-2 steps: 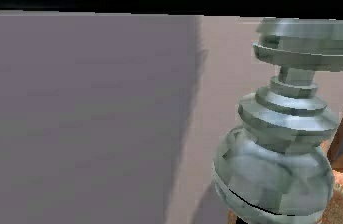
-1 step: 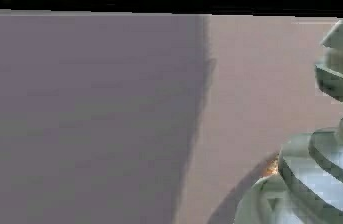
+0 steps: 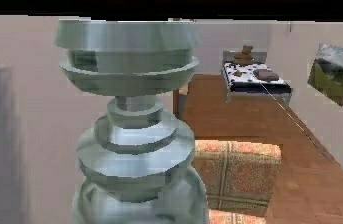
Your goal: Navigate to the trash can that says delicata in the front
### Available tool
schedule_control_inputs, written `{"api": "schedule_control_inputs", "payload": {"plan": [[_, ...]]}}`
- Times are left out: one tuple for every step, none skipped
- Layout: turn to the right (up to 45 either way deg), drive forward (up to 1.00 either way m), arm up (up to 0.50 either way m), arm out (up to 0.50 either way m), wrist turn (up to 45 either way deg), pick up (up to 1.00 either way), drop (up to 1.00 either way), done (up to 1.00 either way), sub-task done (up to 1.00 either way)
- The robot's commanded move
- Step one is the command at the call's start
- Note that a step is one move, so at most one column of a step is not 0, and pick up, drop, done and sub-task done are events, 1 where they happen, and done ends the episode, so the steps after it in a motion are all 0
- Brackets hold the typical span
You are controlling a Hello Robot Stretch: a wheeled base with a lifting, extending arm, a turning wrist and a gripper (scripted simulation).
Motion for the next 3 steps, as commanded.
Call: {"api": "schedule_control_inputs", "payload": {"plan": [[45.0, 0.0, 0.0, 0.0, 0.0, 0.0, 0.0, 0.0, 0.0], [45.0, 0.0, 0.0, 0.0, 0.0, 0.0, 0.0, 0.0, 0.0], [0.0, 0.8, 0.0, 0.0, 0.0, 0.0, 0.0, 0.0, 0.0]]}}
